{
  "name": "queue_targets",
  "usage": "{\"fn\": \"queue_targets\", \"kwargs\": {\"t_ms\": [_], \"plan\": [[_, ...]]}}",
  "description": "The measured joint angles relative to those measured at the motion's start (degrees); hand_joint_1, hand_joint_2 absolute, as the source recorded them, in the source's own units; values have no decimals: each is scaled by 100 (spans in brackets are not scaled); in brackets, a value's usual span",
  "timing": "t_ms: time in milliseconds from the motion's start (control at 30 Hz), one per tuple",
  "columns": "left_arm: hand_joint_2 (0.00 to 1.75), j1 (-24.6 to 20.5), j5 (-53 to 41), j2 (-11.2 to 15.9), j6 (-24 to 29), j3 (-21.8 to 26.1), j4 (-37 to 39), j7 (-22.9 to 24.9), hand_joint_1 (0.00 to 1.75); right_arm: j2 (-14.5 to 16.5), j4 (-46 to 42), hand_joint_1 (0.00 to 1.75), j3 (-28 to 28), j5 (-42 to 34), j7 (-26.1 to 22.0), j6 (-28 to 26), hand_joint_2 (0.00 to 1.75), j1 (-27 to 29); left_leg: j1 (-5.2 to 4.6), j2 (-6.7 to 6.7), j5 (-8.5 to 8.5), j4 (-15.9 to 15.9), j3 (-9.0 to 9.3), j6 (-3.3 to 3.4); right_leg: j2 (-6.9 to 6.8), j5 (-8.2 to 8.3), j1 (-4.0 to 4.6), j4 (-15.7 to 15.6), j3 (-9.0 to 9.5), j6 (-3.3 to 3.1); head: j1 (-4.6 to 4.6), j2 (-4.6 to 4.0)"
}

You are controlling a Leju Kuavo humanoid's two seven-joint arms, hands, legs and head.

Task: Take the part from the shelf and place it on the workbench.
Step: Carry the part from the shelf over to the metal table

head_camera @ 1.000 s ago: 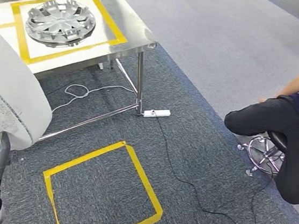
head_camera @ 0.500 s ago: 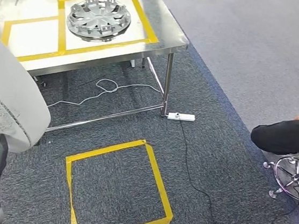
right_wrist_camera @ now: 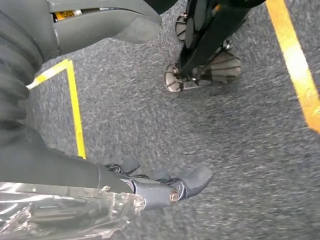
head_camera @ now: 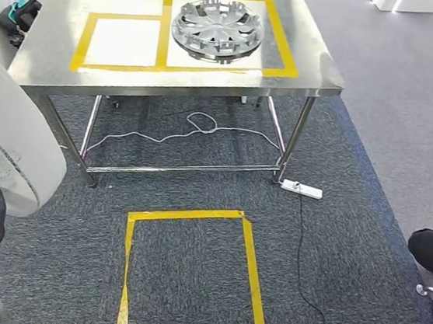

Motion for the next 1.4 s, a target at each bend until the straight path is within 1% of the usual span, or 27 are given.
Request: {"fn": "queue_targets", "kwargs": {"t_ms": [33, 67, 100, 133, 200, 233, 267, 300, 333, 367, 400, 433, 467, 500, 533, 567, 600, 633, 667, 733, 767, 933, 1100, 1300, 1333, 1367, 1400], "plan": [[175, 0, 16, -3, -11, 1, 0, 0, 175, 0, 0, 0, -4, 2, 0, 0, 175, -4, 7, -79, 0, 3, 6, -19, 117, 200, -25, -407, 179, 5, 1, 0], [175, -3, 33, -5, -22, 1, 0, -1, 175, 1, 1, 0, -7, 4, 0, 1, 175, -8, 7, -154, -3, 17, 0, -46, 254, 332, -54, -777, 340, 6, 2, 0], [175, -4, 47, -7, -30, 1, -1, -1, 175, 2, 2, 0, -10, 7, 0, 1, 175, -12, 7, -215, 2, 23, -13, -80, 363, 390, -73, -1013, 448, 2, 1, 0], [175, -2, 54, -7, -33, 3, -1, -2, 175, 3, 3, 0, -13, 10, -1, 1, 175, -16, 9, -268, 13, 22, -33, -119, 435, 380, -78, -1106, 497, -15, 1, 0], [175, 18, 61, -11, -29, 11, -2, -2, 175, 4, 4, 0, -25, 23, -8, -1, 175, -26, 30, -344, 45, -2, -65, -198, 378, 386, -62, -1118, 517, -92, -1, 0], [175, 29, 63, -12, -25, 20, -2, -2, 175, 3, 4, 0, -32, 31, -12, -1, 175, -29, 29, -272, 31, 17, -82, -230, 339, 401, -60, -1126, 526, -137, -8, 0], [175, 31, 64, -14, -19, 28, -2, -2, 175, 3, 3, 0, -40, 38, -18, -2, 175, -32, 21, -134, -40, 123, -134, -255, 295, 417, -63, -1139, 529, -178, -28, 0], [175, 27, 64, -13, -14, 37, -2, -2, 175, 2, 3, 0, -47, 43, -21, -2, 175, -30, 9, 36, -174, 341, -235, -272, 249, 430, -66, -1153, 534, -213, -48, 0], [175, 20, 65, -14, -10, 42, -2, -2, 175, 1, 2, 0, -52, 46, -24, -1, 175, -23, -2, 214, -357, 673, -391, -284, 206, 430, -56, -1155, 535, -233, -68, 0], [175, 14, 70, -15, -6, 44, -2, -2, 175, 1, 2, 0, -56, 49, -26, -1, 175, -15, -3, 303, -545, 1066, -582, -292, 159, 426, -45, -1155, 531, -248, -79, 0], [175, 15, 76, -15, -2, 48, -2, -2, 175, 1, 2, 0, -61, 53, -29, 1, 175, -8, -3, 338, -673, 1404, -746, -296, 112, 422, -35, -1155, 530, -256, -79, 0], [175, 19, 83, -16, 0, 52, -2, -2, 175, 1, 2, 0, -67, 57, -33, 1, 175, -4, -3, 349, -704, 1595, -839, -293, 70, 419, -26, -1155, 529, -261, -78, 0], [175, 21, 88, -16, 1, 57, -2, -2, 175, 1, 2, 0, -73, 60, -39, 2, 175, -3, -5, 350, -623, 1572, -825, -283, 35, 417, -19, -1154, 531, -262, -79, 0], [175, 22, 90, -16, 1, 64, -2, -2, 175, 1, 2, 0, -81, 62, -46, 2, 175, -6, -8, 351, -455, 1336, -699, -267, 10, 414, -14, -1154, 537, -261, -78, 0], [175, 23, 90, -16, 1, 70, -2, -2, 175, 1, 2, 0, -89, 62, -54, 2, 175, -10, -12, 356, -256, 964, -498, -243, -7, 411, -11, -1154, 544, -256, -79, 0], [175, 22, 91, -16, 1, 77, -2, -2, 175, 1, 2, 0, -98, 62, -62, -1, 175, -16, -22, 366, -116, 561, -284, -218, -16, 401, 5, -1145, 546, -240, -80, 0], [175, 23, 90, -16, 2, 82, -2, -3, 175, 1, 2, 0, -108, 63, -70, -5, 175, -20, -30, 373, -35, 260, -126, -193, -22, 394, 17, -1141, 543, -217, -74, 0], [175, 26, 87, -16, 4, 87, -2, -7, 175, 1, 2, 0, -119, 66, -78, -10, 175, -23, -34, 379, -4, 76, -36, -183, -27, 382, 34, -1135, 529, -205, -72, 0], [175, 29, 83, -18, 9, 92, -2, -11, 175, 1, 2, 0, -132, 69, -84, -15, 175, -24, -38, 379, -16, 5, -9, -181, -31, 374, 48, -1131, 510, -212, -66, 0], [175, 37, 65, -21, 25, 104, -2, -19, 175, 1, 2, 0, -153, 83, -92, -20, 175, -22, -38, 370, -8, -2, -11, -180, -39, 375, 49, -1157, 499, -244, -58, 0], [175, 38, 53, -22, 32, 109, -2, -20, 175, 2, 2, 0, -160, 93, -95, -21, 175, -22, -41, 367, -14, -2, -7, -171, -40, 385, 46, -1179, 508, -242, -54, 0], [175, 43, -18, -22, 63, 117, -2, -20, 175, 8, 2, 0, -203, 142, -103, -28, 175, -27, -60, 365, -22, 8, -11, -102, -42, 430, 31, -1263, 562, -145, -55, 0], [175, 42, -39, -18, 77, 122, -2, -20, 175, 8, 2, 0, -232, 167, -107, -26, 175, -27, -112, 365, -28, 26, -24, -20, -41, 453, -26, -1285, 605, -33, -58, 0], [175, 42, -45, -14, 78, 124, -2, -19, 175, 10, 2, 0, -237, 173, -107, -26, 175, -30, -132, 364, -42, 17, -26, 20, -42, 447, -45, -1306, 611, 5, -60, 0], [175, 42, -49, -14, 79, 125, -3, -14, 175, 10, 2, 0, -239, 180, -105, -23, 175, -35, -113, 366, -37, -16, 2, 46, -41, 340, -43, -1123, 523, 24, -45, 0], [175, 43, -54, -13, 80, 126, -3, -7, 175, 10, 2, 0, -241, 190, -102, -18, 175, -38, -95, 369, -32, -49, 30, 71, -40, 181, -43, -816, 371, 43, -32, 0], [175, 44, -59, -13, 83, 127, -4, -1, 175, 10, 2, 0, -244, 201, -99, -12, 175, -37, -75, 371, -28, -81, 57, 94, -40, -11, -41, -397, 157, 63, -16, 0]]}}
